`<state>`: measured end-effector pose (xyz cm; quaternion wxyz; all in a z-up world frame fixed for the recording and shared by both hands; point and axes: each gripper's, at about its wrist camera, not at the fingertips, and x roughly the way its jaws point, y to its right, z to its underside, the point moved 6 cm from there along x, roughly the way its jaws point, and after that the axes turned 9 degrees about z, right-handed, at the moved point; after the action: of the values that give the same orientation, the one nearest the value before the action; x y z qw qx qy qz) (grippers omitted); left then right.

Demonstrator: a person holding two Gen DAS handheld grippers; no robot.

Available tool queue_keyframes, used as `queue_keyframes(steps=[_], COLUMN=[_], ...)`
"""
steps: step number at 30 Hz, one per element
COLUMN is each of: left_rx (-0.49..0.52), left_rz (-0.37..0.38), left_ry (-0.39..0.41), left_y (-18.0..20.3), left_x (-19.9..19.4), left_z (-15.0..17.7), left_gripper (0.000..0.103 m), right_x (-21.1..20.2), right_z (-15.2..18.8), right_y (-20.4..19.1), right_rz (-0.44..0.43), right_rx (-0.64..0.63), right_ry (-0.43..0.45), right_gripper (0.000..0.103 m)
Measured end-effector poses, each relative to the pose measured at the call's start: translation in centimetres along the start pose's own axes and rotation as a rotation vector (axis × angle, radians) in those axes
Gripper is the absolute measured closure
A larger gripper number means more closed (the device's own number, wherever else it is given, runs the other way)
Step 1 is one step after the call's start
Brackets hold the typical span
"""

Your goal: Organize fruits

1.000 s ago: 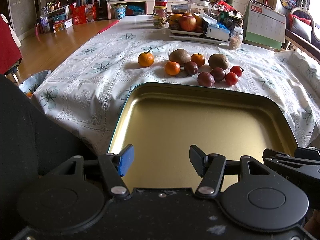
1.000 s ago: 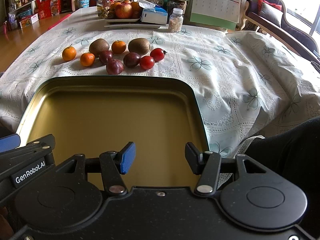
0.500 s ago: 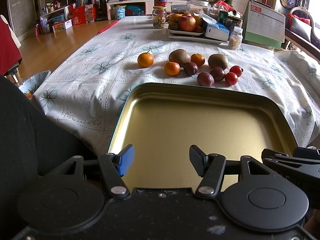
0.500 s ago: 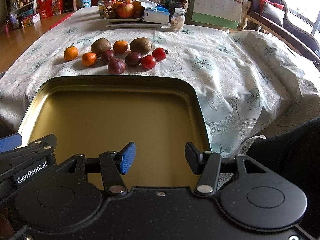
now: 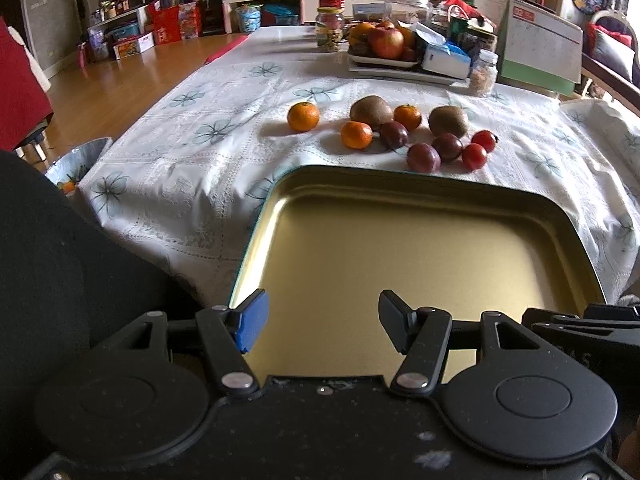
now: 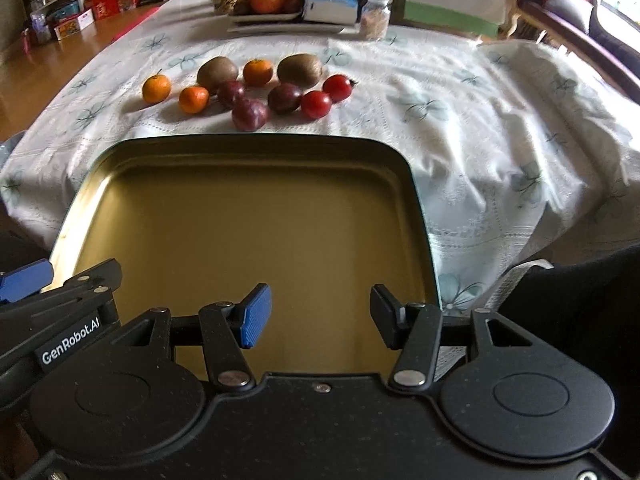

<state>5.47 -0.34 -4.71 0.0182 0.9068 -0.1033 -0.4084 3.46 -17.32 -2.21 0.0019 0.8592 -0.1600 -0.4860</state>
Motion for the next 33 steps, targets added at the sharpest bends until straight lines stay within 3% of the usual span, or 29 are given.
queue_keyframes(steps=[4,16,25,28,33], left_rx=[0.002,0.004,0.054,0.07,0.079], left_rz=[0.001,0.022,0.029,0.036,0.029], left_ry=[-0.015,-0.053,-0.119,-0.137,-0.164], left_y=[-0.1,-0.7,-0.9,-0.8,-0.5], left_x=[-0.1,0.0,2.5,3.5,5.6], left_z=[-0.8,-4.8,-8.8,-10.4,-13.0], left_gripper=[0.04,0.04,0.04,0.04,0.042], right_x=[-0.2,-0.1,2.2,2.3,1.8], right_z=[-1.0,-4.3,-7.5,-8.8,-11.7], right_y=[0.3,0.7,0.6,0.8,1.0], right_rz=[-0.011,-0.072,-0.119,-0.087,-0.023], right_rx=[0.028,0.029,0.07,0.111,0.132], right_ry=[0.024,-0.026,-0.113,-0.088,0.061], right_gripper=[0.044,0.044,0.044,0.046,0.046])
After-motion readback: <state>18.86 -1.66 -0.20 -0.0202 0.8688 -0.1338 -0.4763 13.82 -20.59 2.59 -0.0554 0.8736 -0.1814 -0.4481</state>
